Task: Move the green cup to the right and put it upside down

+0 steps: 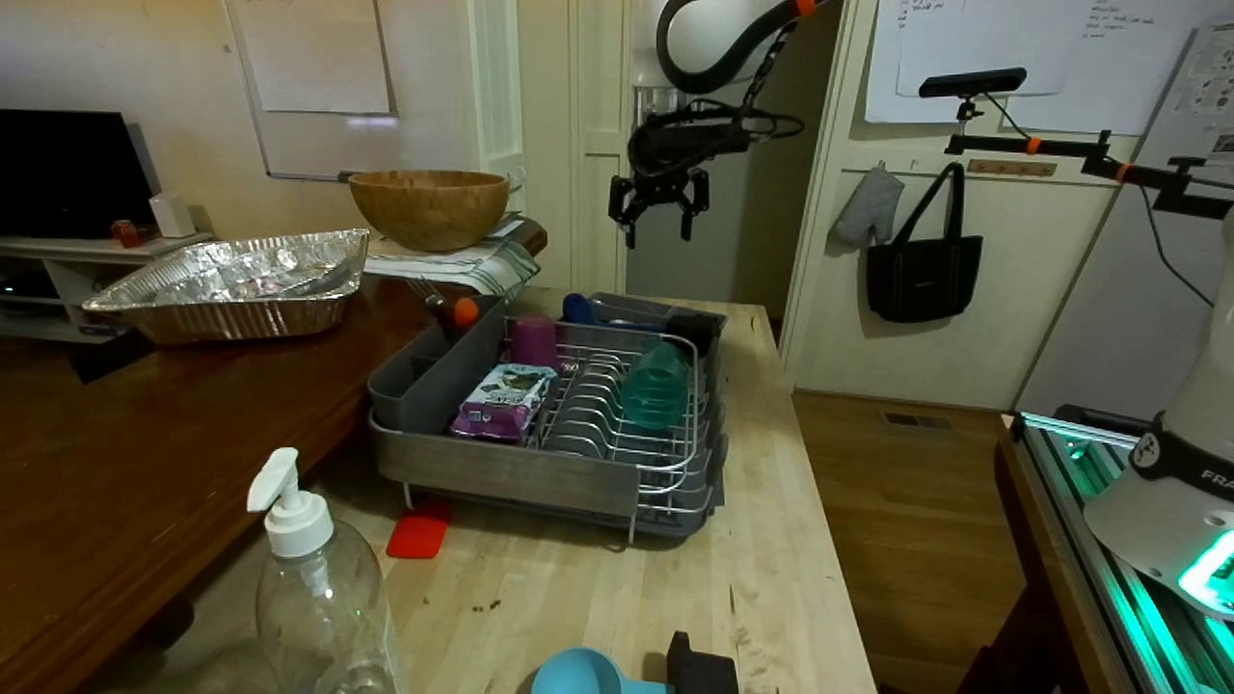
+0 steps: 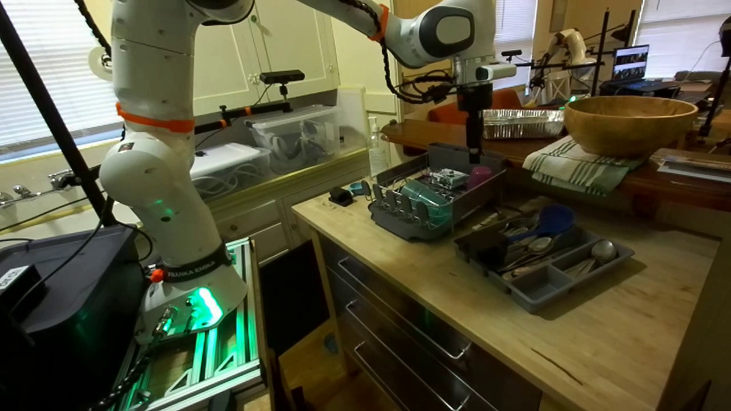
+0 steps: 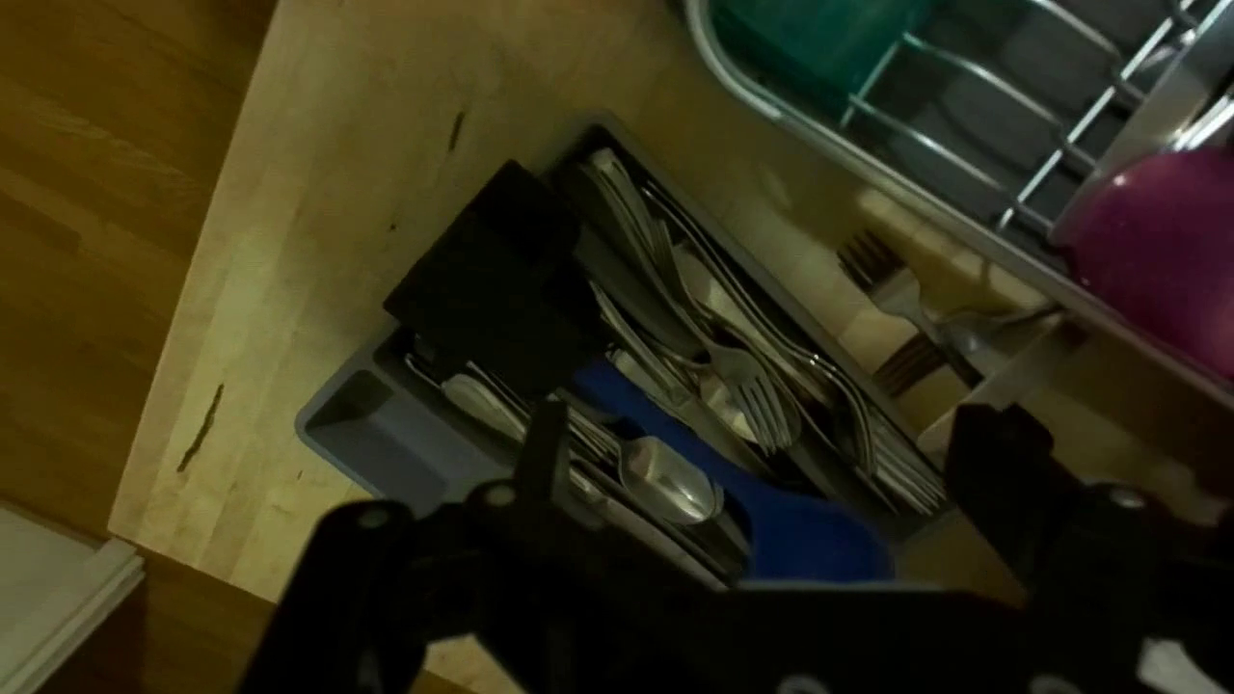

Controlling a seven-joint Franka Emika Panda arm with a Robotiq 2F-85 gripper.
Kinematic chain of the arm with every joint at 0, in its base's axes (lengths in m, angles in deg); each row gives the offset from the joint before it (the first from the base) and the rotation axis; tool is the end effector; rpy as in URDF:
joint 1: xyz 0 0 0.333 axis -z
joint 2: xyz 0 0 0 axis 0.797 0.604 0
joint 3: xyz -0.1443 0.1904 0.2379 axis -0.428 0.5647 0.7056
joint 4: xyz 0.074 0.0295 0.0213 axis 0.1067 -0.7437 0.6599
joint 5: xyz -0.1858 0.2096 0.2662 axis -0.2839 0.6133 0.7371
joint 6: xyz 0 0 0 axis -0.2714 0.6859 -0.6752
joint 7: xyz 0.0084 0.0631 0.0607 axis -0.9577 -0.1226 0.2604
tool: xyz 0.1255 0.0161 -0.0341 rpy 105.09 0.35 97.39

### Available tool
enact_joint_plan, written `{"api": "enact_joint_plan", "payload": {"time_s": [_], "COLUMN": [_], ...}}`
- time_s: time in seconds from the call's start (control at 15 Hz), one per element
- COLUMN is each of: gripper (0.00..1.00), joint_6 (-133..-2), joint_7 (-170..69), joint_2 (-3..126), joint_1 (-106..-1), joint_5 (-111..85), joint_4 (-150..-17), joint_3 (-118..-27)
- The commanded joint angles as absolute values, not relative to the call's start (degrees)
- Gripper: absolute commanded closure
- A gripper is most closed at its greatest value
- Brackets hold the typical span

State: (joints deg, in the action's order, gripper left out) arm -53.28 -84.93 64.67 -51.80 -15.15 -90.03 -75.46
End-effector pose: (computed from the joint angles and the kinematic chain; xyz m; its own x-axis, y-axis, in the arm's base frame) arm 0.6480 -0.0888 0.3895 0.7199 -0.6870 0.0990 -0.6938 -0.7167 0.0713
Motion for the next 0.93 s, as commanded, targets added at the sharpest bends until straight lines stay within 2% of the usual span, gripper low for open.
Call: {"api": "enact_joint_plan", "payload": {"time_s": [0.0, 0.53, 0.87], "gripper": [0.00, 0.00, 0.00], "joint_6": [-59.6, -59.6, -62.0], "joint_7": [-95.9, -98.9, -107.1], "joint_2": [65.6, 65.1, 61.5], "joint_1": [-53.8, -54.9, -57.3], "joint_5": [-16.1, -18.5, -19.2], "joint_4": [-89.8, -90.1, -98.2], "joint_3": [-77.0, -76.5, -76.1]}}
